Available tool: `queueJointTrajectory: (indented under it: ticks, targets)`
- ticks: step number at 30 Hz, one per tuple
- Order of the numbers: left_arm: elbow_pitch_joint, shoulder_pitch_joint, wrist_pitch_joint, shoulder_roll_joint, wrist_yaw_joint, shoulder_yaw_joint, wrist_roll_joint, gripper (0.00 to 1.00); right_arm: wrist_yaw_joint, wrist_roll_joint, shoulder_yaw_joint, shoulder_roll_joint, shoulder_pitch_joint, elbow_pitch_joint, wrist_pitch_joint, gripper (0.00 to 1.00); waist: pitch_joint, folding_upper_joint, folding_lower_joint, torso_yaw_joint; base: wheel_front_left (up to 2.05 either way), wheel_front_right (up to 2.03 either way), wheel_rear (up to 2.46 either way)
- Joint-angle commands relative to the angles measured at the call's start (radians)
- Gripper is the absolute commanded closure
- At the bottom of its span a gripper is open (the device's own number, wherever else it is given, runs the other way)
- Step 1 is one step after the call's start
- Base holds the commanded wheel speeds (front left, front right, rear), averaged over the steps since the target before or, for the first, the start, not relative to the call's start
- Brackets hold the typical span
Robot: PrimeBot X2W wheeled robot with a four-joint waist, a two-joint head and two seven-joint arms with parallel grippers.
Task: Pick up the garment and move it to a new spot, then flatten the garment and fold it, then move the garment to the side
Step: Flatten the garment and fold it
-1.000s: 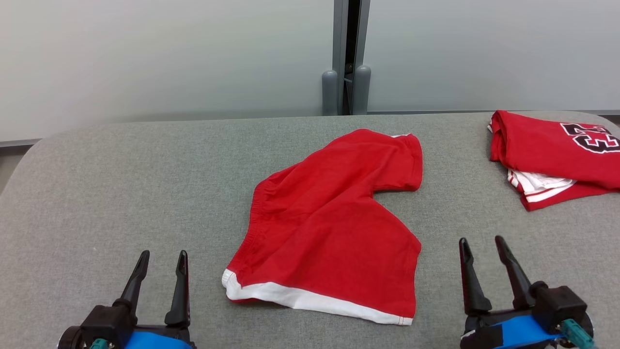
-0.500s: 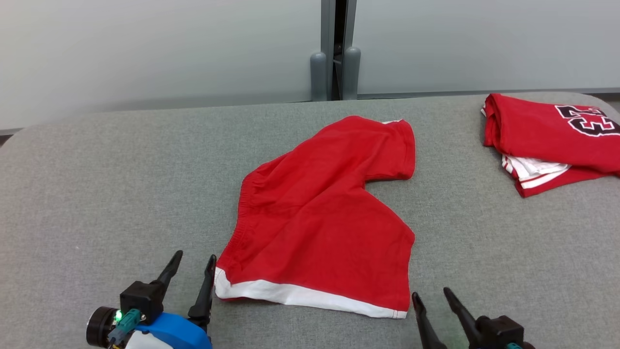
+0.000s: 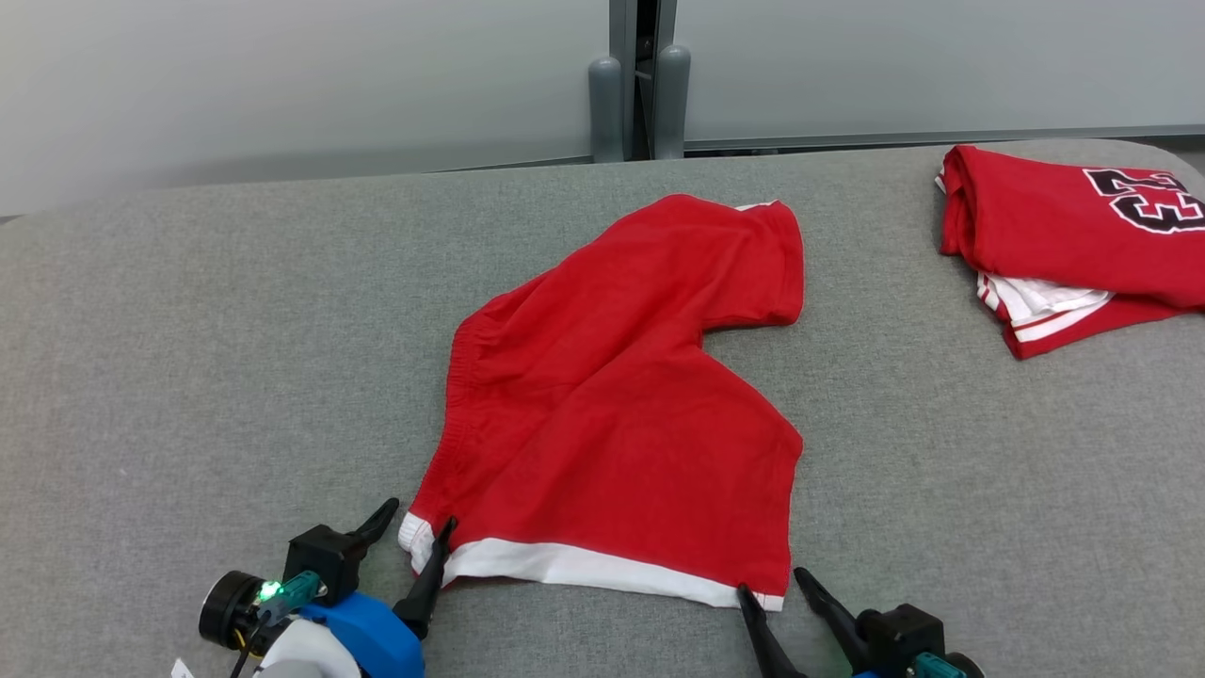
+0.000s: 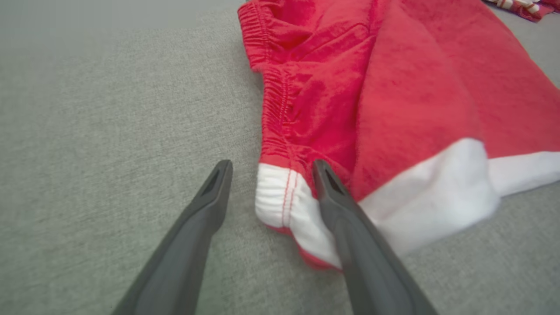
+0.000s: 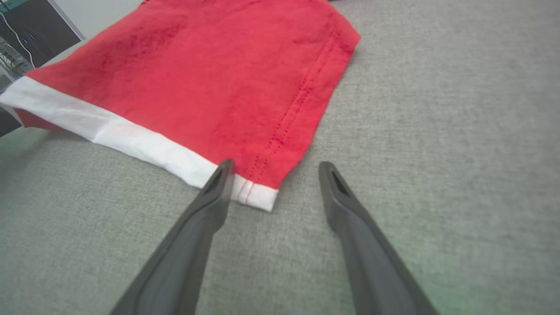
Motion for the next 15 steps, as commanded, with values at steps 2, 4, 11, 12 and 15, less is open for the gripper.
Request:
queueJointTrajectory:
  ticks: [2, 4, 11, 12, 15]
  targets:
    - [0.014, -0.022, -0.003, 0.012, 0.0, -0.019, -0.014, 0.0, 0.0, 0.01, 0.017, 0.0, -0.011, 0.016, 0.003, 0.0, 0.002, -0.0001, -0.0001, -0.001, 0.0, 0.0, 0.0]
    - [0.032, -0.037, -0.003, 0.018, 0.0, -0.042, -0.028, 0.0, 0.0, 0.02, 0.039, 0.001, -0.016, 0.024, 0.006, 0.0, 0.005, -0.0001, -0.0001, -0.002, 0.0, 0.0, 0.0]
    - [0.085, -0.073, 0.0, 0.02, 0.0, -0.126, -0.079, 0.12, 0.0, 0.048, 0.102, -0.008, -0.038, 0.041, 0.01, 0.58, 0.013, -0.0001, -0.0001, -0.008, 0.0, 0.0, 0.0]
    - [0.09, -0.077, 0.0, 0.022, 0.0, -0.137, -0.085, 0.82, 0.0, 0.05, 0.106, -0.01, -0.041, 0.044, 0.01, 0.76, 0.014, -0.0001, -0.0001, -0.008, 0.0, 0.0, 0.0]
    - [0.096, -0.086, 0.0, 0.026, 0.0, -0.162, -0.105, 1.0, 0.0, 0.053, 0.102, -0.011, -0.05, 0.032, 0.006, 1.0, 0.013, -0.0001, -0.0001, -0.007, 0.0, 0.0, 0.0]
